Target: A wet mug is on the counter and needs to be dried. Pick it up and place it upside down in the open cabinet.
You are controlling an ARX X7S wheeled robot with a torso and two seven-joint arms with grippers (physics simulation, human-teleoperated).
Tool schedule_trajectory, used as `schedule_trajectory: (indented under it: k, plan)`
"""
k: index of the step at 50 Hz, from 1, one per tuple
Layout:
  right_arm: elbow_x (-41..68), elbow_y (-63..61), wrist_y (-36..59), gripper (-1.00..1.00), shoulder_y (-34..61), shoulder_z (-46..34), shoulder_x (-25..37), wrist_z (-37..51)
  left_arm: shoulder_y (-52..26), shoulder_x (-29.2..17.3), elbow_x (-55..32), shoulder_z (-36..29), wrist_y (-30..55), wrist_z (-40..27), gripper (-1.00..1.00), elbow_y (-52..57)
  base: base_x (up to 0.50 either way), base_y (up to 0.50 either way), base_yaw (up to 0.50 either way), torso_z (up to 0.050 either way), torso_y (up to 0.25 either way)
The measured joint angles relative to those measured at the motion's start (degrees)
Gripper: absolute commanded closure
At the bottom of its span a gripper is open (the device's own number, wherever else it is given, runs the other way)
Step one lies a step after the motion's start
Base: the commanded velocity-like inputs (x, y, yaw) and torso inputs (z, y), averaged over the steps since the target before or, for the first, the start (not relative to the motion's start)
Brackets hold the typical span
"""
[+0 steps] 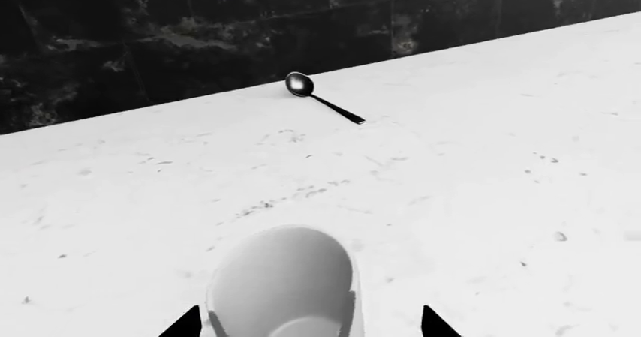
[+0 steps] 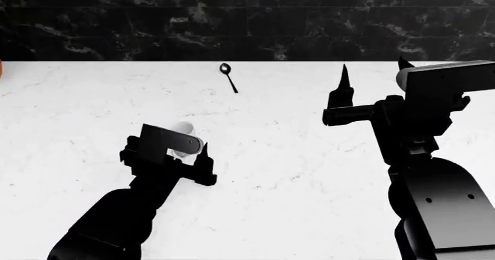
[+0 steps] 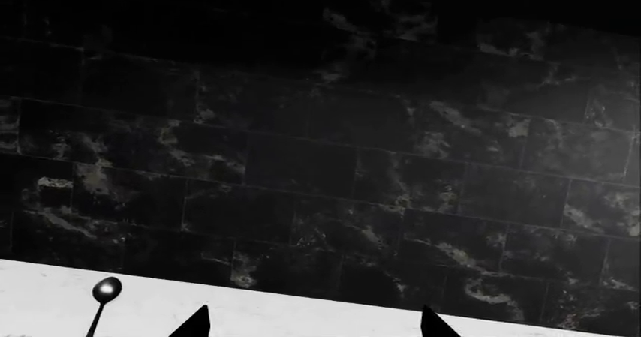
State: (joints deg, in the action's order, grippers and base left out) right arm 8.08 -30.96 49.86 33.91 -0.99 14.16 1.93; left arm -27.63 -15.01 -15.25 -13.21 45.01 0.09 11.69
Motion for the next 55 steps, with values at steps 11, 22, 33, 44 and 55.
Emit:
schedule_trajectory:
  k: [11, 22, 33, 44, 55]
  plan:
    - [0.2, -0.2, 0.1, -1.0, 0.1, -0.2, 0.2, 0.3, -0.7, 0.3, -1.8, 0.0, -1.8, -0.3, -1.0, -2.6, 0.0, 0.0, 0.0, 0.0, 0.0]
    - [0.4, -0.7, 0.3, -1.0, 0.0, -0.3, 0.4, 0.6, -1.5, 0.5, -2.9, 0.0, -2.2, -0.9, -1.0, -4.1, 0.0, 0.0, 0.0, 0.0, 0.0]
    - [0.7, -1.0, 0.1, -1.0, -0.5, -0.1, 0.5, 0.9, -2.3, 0.8, -3.5, -0.4, -2.5, -1.4, 1.0, -5.4, 0.0, 0.0, 0.0, 0.0, 0.0]
    - [0.9, -1.2, 0.1, -1.0, -0.7, 0.0, 0.6, 1.3, -2.6, 0.7, -3.0, -0.7, -2.7, -1.7, 1.0, -5.8, 0.0, 0.0, 0.0, 0.0, 0.0]
    - [1.2, -1.8, 0.7, -1.0, -0.6, -0.2, 0.8, 1.6, -3.0, 0.0, -2.0, -0.7, -1.4, -2.3, 1.0, -5.1, 0.0, 0.0, 0.0, 0.0, 0.0]
